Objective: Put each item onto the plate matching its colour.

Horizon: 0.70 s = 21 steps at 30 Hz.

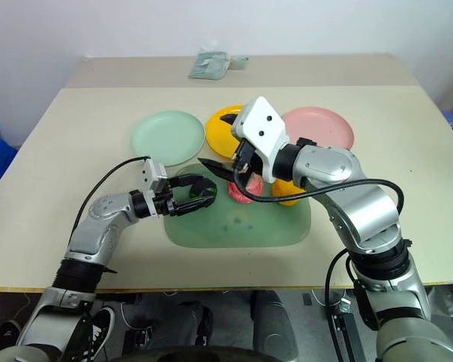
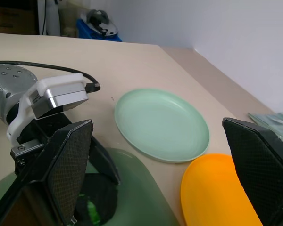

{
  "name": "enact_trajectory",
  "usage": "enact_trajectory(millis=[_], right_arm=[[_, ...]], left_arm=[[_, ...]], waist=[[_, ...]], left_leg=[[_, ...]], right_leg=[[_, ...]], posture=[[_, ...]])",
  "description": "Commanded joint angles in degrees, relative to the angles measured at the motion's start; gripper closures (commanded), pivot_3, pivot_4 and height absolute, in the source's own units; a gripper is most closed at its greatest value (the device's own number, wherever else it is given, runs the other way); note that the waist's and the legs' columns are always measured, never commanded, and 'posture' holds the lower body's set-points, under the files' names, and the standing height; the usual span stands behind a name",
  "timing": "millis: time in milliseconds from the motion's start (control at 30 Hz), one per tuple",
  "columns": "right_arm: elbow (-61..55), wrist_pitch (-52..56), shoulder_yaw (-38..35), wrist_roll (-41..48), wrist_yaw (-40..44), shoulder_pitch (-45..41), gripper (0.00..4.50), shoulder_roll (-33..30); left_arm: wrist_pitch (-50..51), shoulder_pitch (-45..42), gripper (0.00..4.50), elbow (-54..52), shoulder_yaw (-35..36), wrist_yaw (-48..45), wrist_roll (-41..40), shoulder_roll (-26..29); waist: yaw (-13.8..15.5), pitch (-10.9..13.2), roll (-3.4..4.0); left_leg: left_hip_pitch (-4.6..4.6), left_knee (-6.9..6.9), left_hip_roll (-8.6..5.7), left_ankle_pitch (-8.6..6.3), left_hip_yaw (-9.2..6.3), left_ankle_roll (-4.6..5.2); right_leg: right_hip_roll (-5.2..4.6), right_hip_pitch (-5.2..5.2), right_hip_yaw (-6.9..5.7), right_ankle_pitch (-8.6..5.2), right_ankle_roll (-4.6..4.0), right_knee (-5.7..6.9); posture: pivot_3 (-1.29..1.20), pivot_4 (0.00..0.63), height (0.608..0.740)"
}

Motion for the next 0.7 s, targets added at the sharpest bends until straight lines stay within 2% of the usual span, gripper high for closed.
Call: enact_trajectory(millis=[33,233,400,533,633,700], right_arm=[[-0.6,-1.2,-1.9,-0.1,0.3,-0.8,0.0,-0.2],[-0.7,-1.2,-2.0,-0.2,0.4,-0.7,0.0,0.1],[-0.2,-1.5,-2.0,-0.6,0.5,-0.5,0.0,0.0],[0.8,-1.0,-2.3,-0.2,-0.2,-1.3,0.0,1.0],[2.6,-1.4,-2.4,-1.1,-2.0,-2.3,0.0,2.7],[3.7,-1.7,-1.6,-2.7,-2.9,-2.3,0.0,2.8]], left_arm=[[0.3,0.0,1.62,-1.7,-0.9,-0.3,0.4,0.6],[-1.7,-1.6,1.62,-0.5,0.3,1.2,0.3,-0.1],[0.3,-9.1,1.62,3.9,7.9,12.3,-2.5,-3.6],[-0.8,-13.0,1.62,7.0,10.5,16.6,-2.0,-4.6],[-6.6,-16.9,1.62,14.4,12.3,24.1,2.3,-5.0],[-8.7,-20.2,1.62,20.0,15.7,31.7,2.3,-6.6]], waist=[[0.0,0.0,0.0],[0.0,0.0,0.0],[0.2,0.0,-0.02],[-0.1,0.0,-0.01],[0.0,0.0,-0.01],[0.1,0.0,-0.02]], left_leg=[[0.0,0.0,0.0,0.0,0.0,0.0],[0.0,0.0,0.0,0.0,0.0,0.0],[-0.01,0.03,-0.01,0.0,-0.03,0.0],[0.0,-0.04,0.0,0.03,-0.02,-0.05],[-0.01,-0.04,-0.01,0.03,-0.01,-0.05],[-0.01,-0.03,-0.02,0.05,-0.02,-0.09]], right_leg=[[0.0,0.0,0.0,0.0,0.0,0.0],[0.0,0.0,0.0,0.0,0.0,0.0],[-0.01,0.0,-0.02,0.0,0.0,-0.01],[0.02,0.0,-0.01,0.0,0.0,0.01],[0.01,0.0,-0.01,0.0,0.0,0.01],[0.0,0.0,-0.01,0.0,0.0,0.0]], posture=[[0.0,0.15,0.74],[0.0,0.15,0.74],[0.0,0.15,0.74],[0.0,0.15,0.74],[0.0,0.15,0.74],[0.0,0.15,0.74]])
